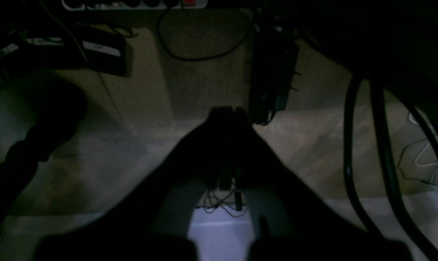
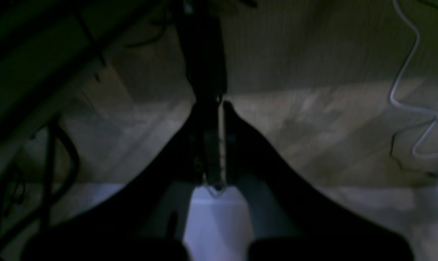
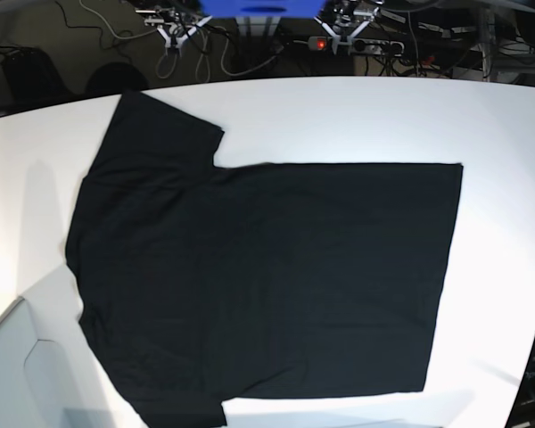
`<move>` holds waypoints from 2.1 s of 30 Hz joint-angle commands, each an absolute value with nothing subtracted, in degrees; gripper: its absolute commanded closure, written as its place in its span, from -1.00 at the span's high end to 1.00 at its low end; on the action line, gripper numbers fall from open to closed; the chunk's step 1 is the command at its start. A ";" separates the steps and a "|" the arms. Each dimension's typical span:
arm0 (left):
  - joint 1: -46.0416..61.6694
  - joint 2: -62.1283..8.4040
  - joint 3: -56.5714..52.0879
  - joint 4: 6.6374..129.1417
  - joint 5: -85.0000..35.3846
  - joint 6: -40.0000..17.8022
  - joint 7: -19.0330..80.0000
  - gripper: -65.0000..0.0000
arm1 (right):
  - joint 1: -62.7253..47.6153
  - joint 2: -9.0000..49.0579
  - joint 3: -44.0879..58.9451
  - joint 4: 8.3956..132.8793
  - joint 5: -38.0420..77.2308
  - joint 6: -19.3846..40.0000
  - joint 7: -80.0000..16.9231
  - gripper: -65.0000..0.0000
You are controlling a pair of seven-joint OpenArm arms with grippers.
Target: Fold the T-shirt properly
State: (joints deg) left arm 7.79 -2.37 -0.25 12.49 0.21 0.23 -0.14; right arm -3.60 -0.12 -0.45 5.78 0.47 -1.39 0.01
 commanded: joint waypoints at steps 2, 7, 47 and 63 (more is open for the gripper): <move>8.48 -1.36 -0.40 12.62 0.04 0.48 -0.04 -0.99 | -4.79 0.22 -0.48 7.08 0.48 0.04 0.04 -0.99; 9.10 -1.19 -0.04 12.53 0.04 0.48 0.22 -0.99 | -7.34 0.22 -0.48 10.33 0.48 0.04 0.04 -0.99; 10.15 -0.75 0.22 12.62 0.13 0.48 0.40 -0.99 | -9.89 2.95 -0.75 12.35 0.31 0.04 -0.57 -0.99; 11.21 -0.92 0.13 12.79 0.13 0.48 -0.04 -0.99 | -10.33 2.95 -0.75 12.35 0.31 0.04 -0.48 -0.99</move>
State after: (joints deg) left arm 10.31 -0.80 0.19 12.71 0.23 0.45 -0.19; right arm -9.76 2.70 -0.69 12.27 0.47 -1.06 -0.47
